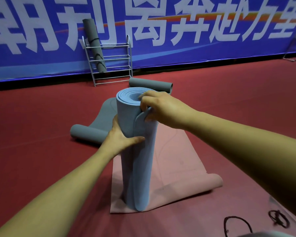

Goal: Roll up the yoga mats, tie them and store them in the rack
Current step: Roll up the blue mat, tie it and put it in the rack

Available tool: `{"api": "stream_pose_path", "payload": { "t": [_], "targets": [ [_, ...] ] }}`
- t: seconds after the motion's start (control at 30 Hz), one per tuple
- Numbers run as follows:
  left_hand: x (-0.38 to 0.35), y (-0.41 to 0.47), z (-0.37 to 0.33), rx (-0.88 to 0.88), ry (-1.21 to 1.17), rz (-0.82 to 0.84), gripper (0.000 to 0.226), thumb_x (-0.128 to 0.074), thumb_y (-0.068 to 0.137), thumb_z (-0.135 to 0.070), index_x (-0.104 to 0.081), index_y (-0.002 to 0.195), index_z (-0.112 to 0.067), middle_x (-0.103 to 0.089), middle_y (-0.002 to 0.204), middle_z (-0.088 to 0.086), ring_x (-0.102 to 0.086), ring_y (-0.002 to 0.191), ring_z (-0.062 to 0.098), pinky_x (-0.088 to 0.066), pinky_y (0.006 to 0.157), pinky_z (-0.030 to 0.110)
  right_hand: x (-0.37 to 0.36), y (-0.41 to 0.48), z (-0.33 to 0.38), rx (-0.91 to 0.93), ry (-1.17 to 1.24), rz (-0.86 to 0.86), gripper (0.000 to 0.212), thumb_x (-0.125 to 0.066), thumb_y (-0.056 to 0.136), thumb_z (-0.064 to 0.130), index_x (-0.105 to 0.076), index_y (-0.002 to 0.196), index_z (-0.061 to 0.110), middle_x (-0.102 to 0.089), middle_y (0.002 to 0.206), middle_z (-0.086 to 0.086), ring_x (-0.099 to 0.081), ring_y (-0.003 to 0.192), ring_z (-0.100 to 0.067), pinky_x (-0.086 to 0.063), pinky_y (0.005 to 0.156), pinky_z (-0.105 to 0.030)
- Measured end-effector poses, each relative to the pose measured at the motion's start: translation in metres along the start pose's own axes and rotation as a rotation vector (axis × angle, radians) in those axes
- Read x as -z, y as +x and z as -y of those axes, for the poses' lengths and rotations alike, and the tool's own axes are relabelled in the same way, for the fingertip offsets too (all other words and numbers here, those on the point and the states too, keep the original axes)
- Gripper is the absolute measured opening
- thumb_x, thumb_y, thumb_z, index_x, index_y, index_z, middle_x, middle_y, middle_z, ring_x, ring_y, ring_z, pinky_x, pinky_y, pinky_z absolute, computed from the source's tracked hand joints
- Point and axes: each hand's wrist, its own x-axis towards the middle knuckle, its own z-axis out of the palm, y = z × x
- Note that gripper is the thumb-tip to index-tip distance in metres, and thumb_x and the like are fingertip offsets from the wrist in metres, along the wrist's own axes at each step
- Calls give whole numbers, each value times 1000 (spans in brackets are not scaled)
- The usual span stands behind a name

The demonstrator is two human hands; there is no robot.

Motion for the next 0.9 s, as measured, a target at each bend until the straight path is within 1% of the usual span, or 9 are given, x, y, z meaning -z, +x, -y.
{"api": "stream_pose_path", "payload": {
  "t": [0.07,0.13,0.23,0.4,0.5,0.6,0.73,0.8,0.9],
  "targets": [
    [-1,-2,-4,-30,-13,30,133,-89,43,-49,-11,148,-28,-41,136,-10,-46,120,6,-41,88,17,-4,1,1,47,-21,-38,22,-82,72,9,-65,87,9,-58,134,-14,-55,116,-31,-34,87,-23],
    [-2,-4,-8,-58,-33,47,137,-89,39,-43,-7,149,-29,-36,138,-10,-45,118,1,-38,83,3,-5,0,2,50,42,-58,20,-80,75,7,-64,86,7,-58,135,-11,-56,117,-26,-35,83,-21],
    [-6,-6,-11,-90,-54,54,133,-90,38,-35,-10,144,-30,-33,136,-10,-44,112,-13,-37,78,-3,-8,-2,5,23,97,-105,22,-80,73,4,-65,88,8,-65,96,0,-58,83,-17,-42,69,-28],
    [-14,-5,-10,-89,-41,51,139,-90,36,-34,-7,147,-23,-31,138,-6,-41,123,7,-35,79,-5,-8,-7,5,-109,172,-155,22,-82,71,10,-65,85,12,-62,82,3,-55,72,-15,-39,64,-27],
    [-21,-7,-11,-74,-47,29,137,-91,36,-40,-10,146,-26,-35,140,-7,-44,124,7,-40,87,4,-6,-11,4,-137,201,-168,24,-82,71,10,-61,81,13,-50,73,10,-46,68,-13,-32,59,-21],
    [-29,-11,-15,-42,-36,-27,130,-93,41,-47,-17,144,-30,-44,139,-6,-50,123,10,-48,99,30,-2,-21,1,-128,228,-172,25,-83,70,7,-60,80,10,-50,77,4,-46,71,-15,-33,59,-18],
    [-48,-13,-31,-59,25,-45,120,-96,49,-37,-22,144,-26,-45,140,-5,-48,123,11,-43,95,28,5,-47,-17,-211,328,-194,29,-82,69,9,-55,77,16,-65,93,-7,-62,92,-26,-49,75,-36],
    [-63,-12,-39,-53,57,-49,121,-95,48,-40,-22,143,-25,-44,141,-3,-47,126,14,-44,98,31,9,-60,-29,-296,437,-204,34,-82,67,6,-52,74,22,-69,105,-8,-63,102,-18,-52,84,-37],
    [-92,-9,-52,-59,126,-19,123,-91,46,-50,-17,143,-33,-40,145,1,-44,131,21,-44,104,44,17,-83,-55,-466,597,-197,41,-82,65,0,-50,72,23,-69,110,-8,-62,94,-10,-53,84,-37]
  ]
}}
